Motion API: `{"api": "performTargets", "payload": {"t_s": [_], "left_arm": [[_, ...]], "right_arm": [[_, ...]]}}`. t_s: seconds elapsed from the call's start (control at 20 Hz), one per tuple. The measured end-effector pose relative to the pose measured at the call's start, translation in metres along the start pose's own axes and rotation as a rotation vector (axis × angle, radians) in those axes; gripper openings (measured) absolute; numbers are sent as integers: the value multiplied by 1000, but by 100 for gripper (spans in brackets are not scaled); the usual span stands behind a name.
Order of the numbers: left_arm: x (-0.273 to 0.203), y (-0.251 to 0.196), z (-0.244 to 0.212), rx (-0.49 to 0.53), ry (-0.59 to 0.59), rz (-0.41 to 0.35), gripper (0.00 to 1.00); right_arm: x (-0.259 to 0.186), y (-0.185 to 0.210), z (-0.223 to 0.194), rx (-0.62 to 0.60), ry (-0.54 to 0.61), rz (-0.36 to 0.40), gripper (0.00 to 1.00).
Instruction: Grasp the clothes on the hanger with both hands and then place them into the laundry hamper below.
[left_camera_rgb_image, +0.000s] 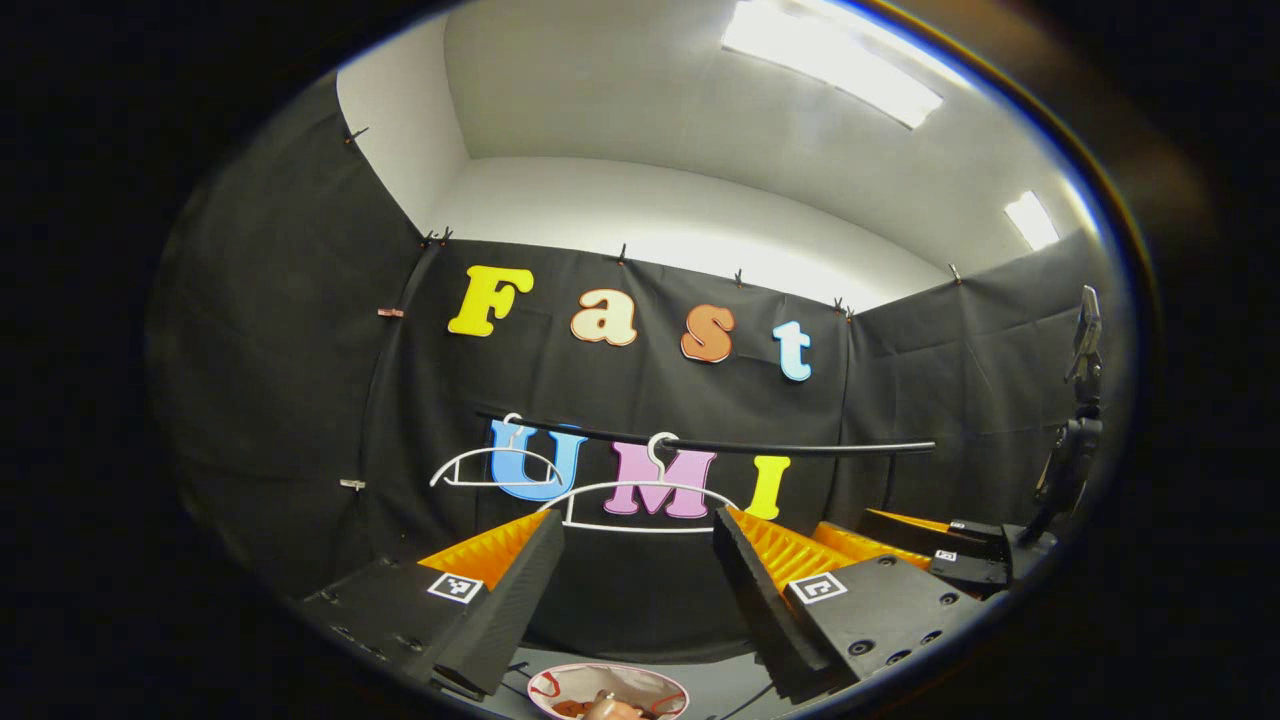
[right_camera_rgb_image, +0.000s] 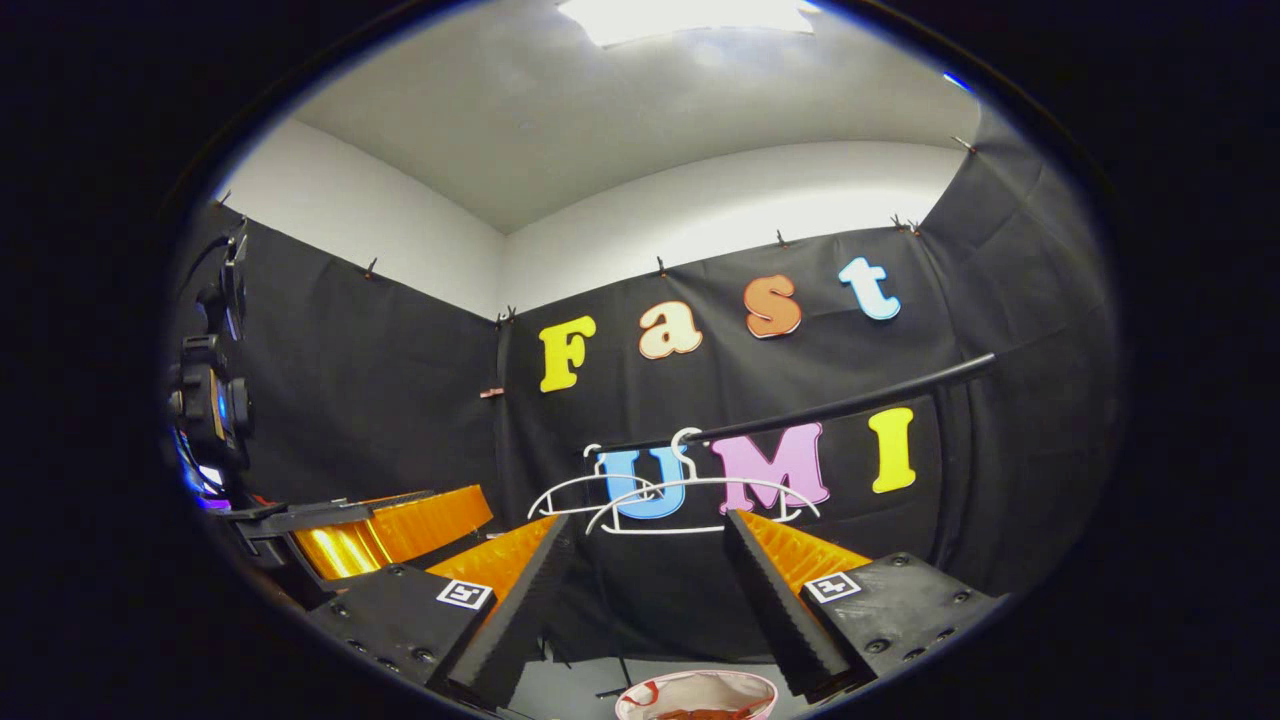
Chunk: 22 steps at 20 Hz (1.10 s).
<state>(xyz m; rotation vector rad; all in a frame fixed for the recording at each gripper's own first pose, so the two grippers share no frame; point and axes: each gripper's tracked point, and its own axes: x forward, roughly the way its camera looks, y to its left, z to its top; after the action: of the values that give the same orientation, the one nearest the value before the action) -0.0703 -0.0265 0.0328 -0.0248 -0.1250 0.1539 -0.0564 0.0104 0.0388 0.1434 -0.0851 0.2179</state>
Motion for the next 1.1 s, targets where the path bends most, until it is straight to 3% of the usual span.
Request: {"api": "performTargets", "payload": {"t_s": [0.45,1.1], "left_arm": [[12,6,-3,-3,17,54,95],[17,2,-4,0,14,67,95]], "right_arm": [[16,7,-4,1,-7,75,97],[33,-4,-9,7,-1,78,97]]}}
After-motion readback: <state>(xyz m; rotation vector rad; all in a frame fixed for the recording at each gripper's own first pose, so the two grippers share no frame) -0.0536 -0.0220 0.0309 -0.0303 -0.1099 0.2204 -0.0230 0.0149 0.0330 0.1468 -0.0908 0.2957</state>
